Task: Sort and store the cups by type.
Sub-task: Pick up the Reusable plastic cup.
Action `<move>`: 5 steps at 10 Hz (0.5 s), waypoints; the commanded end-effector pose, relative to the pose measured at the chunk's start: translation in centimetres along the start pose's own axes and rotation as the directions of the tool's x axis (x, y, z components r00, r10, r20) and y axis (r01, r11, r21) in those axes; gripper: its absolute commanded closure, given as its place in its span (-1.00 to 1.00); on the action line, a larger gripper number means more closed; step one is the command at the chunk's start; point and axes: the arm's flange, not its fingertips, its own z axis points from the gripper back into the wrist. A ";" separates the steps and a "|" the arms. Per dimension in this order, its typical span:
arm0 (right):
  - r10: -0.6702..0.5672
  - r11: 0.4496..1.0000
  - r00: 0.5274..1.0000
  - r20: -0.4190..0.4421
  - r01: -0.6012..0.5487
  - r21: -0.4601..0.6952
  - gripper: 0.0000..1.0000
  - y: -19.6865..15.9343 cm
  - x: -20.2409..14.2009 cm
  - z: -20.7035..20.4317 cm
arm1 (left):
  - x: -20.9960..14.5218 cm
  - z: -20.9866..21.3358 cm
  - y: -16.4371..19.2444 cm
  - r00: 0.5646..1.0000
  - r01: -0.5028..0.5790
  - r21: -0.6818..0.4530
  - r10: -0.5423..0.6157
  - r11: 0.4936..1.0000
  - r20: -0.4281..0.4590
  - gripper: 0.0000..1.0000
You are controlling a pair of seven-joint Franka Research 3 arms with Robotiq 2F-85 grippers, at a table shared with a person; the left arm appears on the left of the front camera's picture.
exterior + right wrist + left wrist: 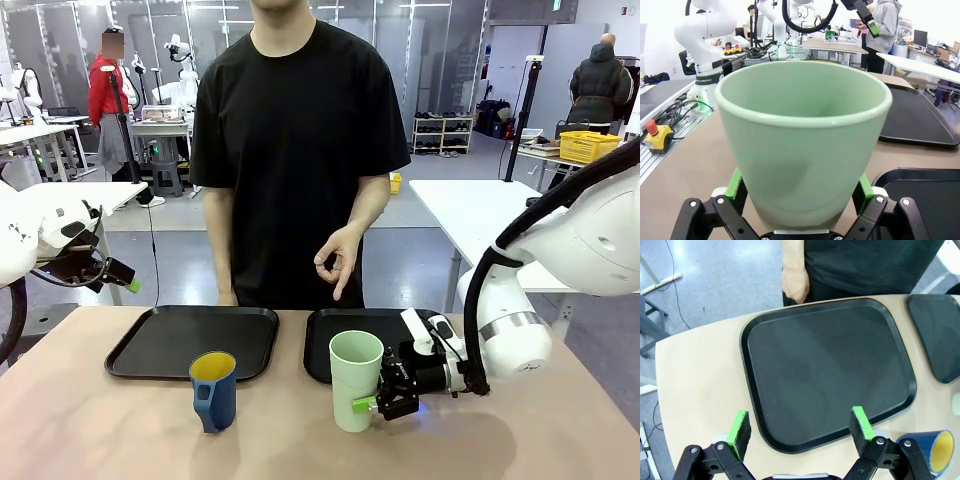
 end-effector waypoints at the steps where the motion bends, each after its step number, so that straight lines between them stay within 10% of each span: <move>1: 0.035 0.999 0.999 0.022 -0.035 -0.017 -1.00 -0.7 -0.6 -1.2 | 0.1 0.1 0.0 1.000 -0.008 -0.002 0.008 1.000 0.005 -1.00; 4: 0.064 0.998 0.998 0.028 -0.064 -0.002 -1.00 -0.8 -0.9 -1.8 | 0.1 0.1 0.0 1.000 -0.008 -0.002 0.008 1.000 0.005 -1.00; 5: 0.060 0.998 0.998 0.020 -0.059 -0.039 -0.63 -0.9 -1.0 -1.6 | 0.1 0.1 0.0 1.000 -0.008 -0.002 0.008 1.000 0.005 -1.00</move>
